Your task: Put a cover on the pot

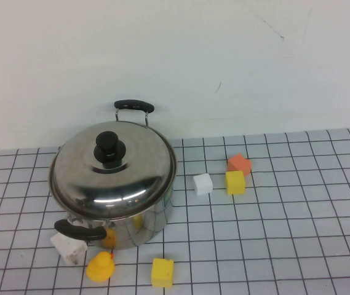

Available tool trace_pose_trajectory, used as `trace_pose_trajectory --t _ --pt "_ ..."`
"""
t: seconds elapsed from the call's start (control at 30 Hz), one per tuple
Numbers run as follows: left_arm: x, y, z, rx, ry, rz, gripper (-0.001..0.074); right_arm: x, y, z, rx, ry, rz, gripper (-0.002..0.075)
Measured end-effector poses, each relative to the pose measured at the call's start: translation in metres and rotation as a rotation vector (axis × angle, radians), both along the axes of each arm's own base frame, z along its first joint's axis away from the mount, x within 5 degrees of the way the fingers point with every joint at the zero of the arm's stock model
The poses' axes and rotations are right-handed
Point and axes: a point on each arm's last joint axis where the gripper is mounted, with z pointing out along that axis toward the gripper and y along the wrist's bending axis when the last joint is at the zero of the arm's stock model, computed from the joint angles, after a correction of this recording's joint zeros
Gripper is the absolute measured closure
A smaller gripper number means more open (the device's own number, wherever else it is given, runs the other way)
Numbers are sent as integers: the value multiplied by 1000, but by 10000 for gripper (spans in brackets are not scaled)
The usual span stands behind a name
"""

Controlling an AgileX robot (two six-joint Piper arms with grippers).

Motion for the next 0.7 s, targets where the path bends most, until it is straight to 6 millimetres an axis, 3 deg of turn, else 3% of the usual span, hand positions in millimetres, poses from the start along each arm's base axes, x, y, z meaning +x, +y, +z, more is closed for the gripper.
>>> trace_pose_trajectory --t 0.7 --pt "0 0 0 0 0 0 738 -1 -3 -1 96 15 -61 728"
